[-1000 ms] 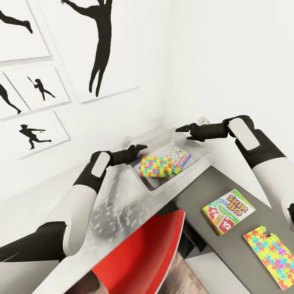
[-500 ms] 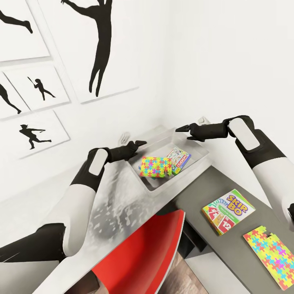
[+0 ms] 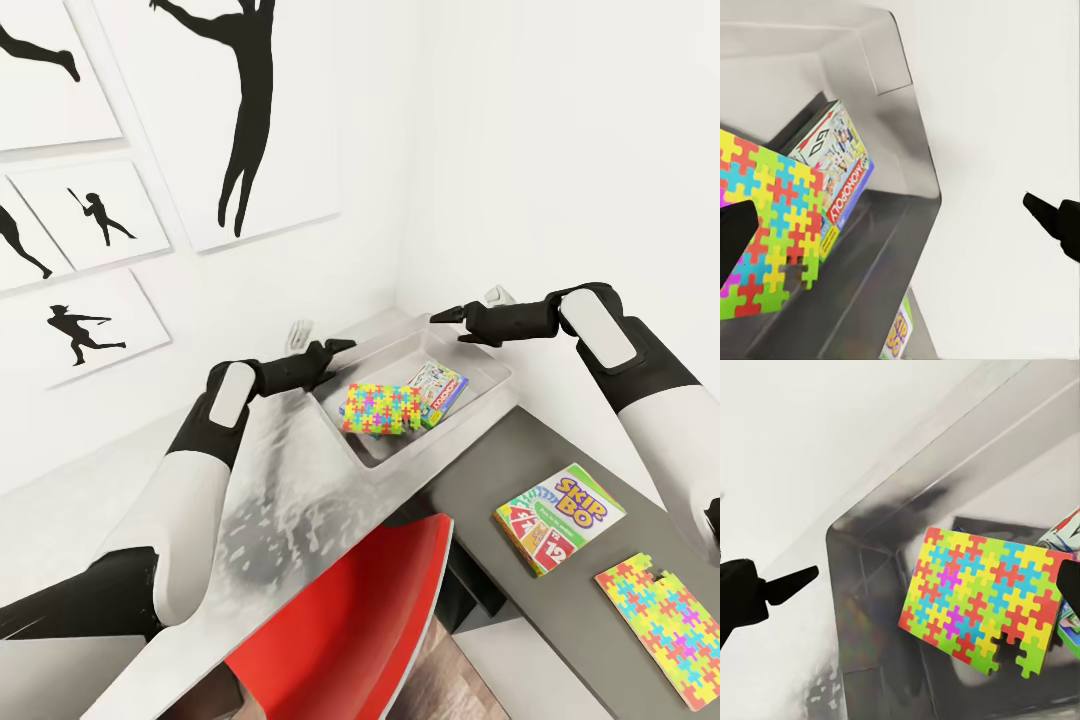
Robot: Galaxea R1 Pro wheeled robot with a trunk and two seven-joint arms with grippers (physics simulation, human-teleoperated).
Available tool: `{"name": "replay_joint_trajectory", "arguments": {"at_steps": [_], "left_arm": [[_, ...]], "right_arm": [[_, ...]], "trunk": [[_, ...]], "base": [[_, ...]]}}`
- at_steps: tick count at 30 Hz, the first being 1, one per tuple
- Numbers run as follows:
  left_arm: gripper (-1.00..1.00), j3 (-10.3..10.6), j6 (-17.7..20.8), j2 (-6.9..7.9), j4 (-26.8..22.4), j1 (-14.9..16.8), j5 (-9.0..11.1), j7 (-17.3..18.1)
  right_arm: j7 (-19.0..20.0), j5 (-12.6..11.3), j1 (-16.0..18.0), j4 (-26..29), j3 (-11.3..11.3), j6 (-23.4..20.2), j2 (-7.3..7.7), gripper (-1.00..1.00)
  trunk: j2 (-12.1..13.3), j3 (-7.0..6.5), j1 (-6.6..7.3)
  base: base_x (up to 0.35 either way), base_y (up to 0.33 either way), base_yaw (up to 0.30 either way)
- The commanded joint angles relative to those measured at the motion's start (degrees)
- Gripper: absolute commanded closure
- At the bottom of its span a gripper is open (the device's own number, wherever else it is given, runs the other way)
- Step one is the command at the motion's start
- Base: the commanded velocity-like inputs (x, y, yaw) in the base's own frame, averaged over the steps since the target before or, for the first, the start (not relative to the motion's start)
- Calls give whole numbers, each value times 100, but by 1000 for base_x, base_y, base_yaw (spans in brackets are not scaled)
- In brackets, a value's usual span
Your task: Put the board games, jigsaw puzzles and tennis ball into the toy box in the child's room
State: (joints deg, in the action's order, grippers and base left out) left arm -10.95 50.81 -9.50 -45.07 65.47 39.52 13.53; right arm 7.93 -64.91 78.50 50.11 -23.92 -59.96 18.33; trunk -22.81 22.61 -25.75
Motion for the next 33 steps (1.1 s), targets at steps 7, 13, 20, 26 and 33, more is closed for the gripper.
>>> {"name": "replay_joint_trajectory", "arguments": {"at_steps": [7,13,20,26,33], "left_arm": [[-100,-60,86,-6,-2,-14,-33,391],[-100,-64,117,-1,-2,-23,-33,471],[-100,-65,177,-2,-2,-25,-32,493],[-100,-65,203,0,-2,-25,-32,500],[-100,-65,209,1,-2,-25,-32,501]], "right_arm": [[60,52,8,-1,-16,-4,12,-100],[60,50,8,-1,-10,-4,13,-100],[60,48,8,-1,-13,-4,13,-100],[60,48,8,-1,-15,-4,13,-100],[60,48,8,1,-12,-4,13,-100]], "trunk": [[-11,10,-3],[-11,9,-3],[-11,-19,-3],[-11,-59,-3],[-11,-102,-3]], "base": [[0,0,0],[0,0,-1],[0,0,-80],[-45,41,-166],[-71,94,-159]]}}
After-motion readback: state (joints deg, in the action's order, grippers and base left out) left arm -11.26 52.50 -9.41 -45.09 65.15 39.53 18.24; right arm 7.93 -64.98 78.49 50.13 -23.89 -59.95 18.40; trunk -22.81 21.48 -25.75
